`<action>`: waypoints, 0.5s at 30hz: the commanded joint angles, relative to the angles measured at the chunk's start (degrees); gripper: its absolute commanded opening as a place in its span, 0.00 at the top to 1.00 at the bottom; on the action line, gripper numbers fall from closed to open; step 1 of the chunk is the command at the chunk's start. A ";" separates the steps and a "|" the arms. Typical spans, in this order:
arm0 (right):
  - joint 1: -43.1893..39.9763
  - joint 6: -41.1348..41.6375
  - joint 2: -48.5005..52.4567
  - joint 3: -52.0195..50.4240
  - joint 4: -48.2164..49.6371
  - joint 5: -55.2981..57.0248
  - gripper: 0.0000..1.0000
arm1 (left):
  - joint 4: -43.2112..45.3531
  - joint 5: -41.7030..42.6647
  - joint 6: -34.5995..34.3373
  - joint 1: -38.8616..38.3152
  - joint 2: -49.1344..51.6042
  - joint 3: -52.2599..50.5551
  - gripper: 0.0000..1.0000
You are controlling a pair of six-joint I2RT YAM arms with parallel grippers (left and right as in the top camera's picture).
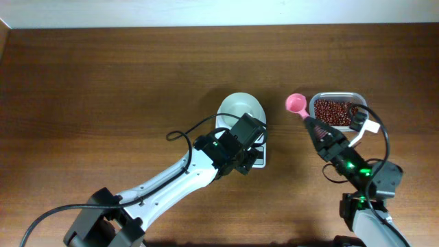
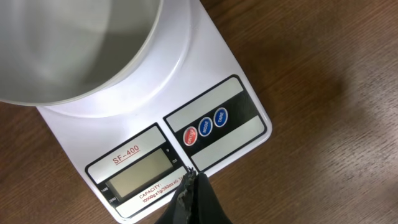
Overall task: Scoop and weigh 50g on scale
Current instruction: 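Carry the scoop with the right gripper over the bean tub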
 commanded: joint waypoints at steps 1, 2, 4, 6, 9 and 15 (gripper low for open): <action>-8.55 -3.10 -1.42 1.29 0.02 -9.38 0.96 | 0.15 0.61 0.92 -0.24 0.22 0.79 1.00; -12.11 -2.80 -1.57 1.88 -0.79 -13.20 0.96 | 0.15 0.61 0.92 -0.24 0.22 0.79 1.00; -16.83 -3.91 -1.55 2.97 -4.39 -17.40 0.96 | 0.15 0.61 0.92 -0.24 0.22 0.79 0.98; -20.74 -8.44 -1.55 4.15 -7.78 -18.64 0.96 | 0.17 0.61 0.92 -0.24 0.22 0.79 0.89; -21.88 -18.38 -1.55 5.77 -12.04 -18.08 0.96 | 0.17 0.63 0.90 -0.24 0.22 0.79 0.83; -21.84 -2.91 -1.55 12.52 -16.17 -15.52 0.96 | 1.03 0.63 0.90 -0.24 0.22 0.79 0.71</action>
